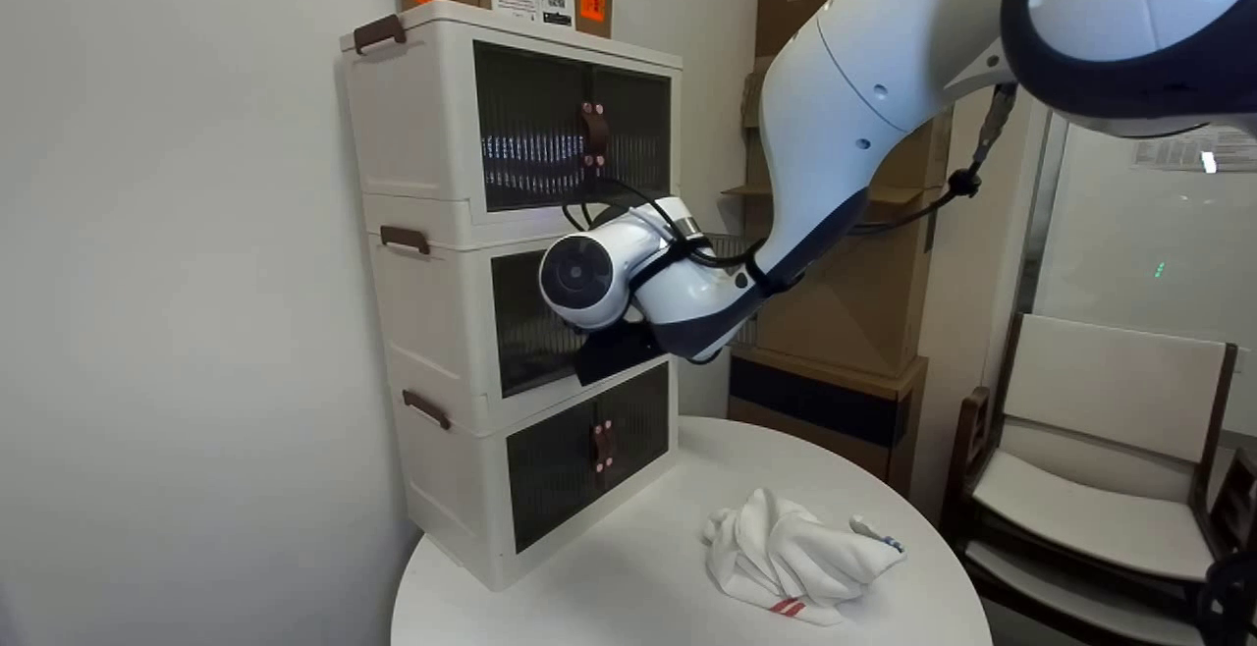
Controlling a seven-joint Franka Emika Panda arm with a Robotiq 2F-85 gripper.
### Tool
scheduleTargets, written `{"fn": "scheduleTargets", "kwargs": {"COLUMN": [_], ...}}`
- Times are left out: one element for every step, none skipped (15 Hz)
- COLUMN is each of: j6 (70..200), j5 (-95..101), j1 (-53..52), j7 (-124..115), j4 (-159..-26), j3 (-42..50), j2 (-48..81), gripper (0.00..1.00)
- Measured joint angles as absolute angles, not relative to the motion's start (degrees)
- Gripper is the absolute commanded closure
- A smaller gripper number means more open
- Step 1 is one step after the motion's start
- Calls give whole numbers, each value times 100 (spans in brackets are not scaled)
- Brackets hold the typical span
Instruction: Open the left door on the middle cabinet
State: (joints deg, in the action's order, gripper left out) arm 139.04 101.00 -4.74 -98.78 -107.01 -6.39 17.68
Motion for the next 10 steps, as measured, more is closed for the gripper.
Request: {"fn": "scheduleTargets", "kwargs": {"j6": [13905, 13905, 13906, 13907, 13909, 13946, 14007, 14081, 14144, 14206], "j5": [10037, 9978, 9932, 9885, 9825, 9778, 9745, 9721, 9705, 9689], "j1": [-474, -474, -474, -475, -476, -479, -486, -499, -512, -530], "j7": [-9878, -9878, -9878, -9878, -9878, -9877, -9876, -9875, -9875, -9875], "j4": [-10859, -11024, -11183, -11334, -11462, -11573, -11672, -11756, -11828, -11893], "j3": [-646, -655, -665, -676, -690, -711, -737, -762, -787, -805], "j2": [1638, 1504, 1374, 1250, 1142, 1047, 960, 892, 837, 788], "gripper": [98, 98, 68, 67, 61, 54, 45, 38, 31, 23]}}
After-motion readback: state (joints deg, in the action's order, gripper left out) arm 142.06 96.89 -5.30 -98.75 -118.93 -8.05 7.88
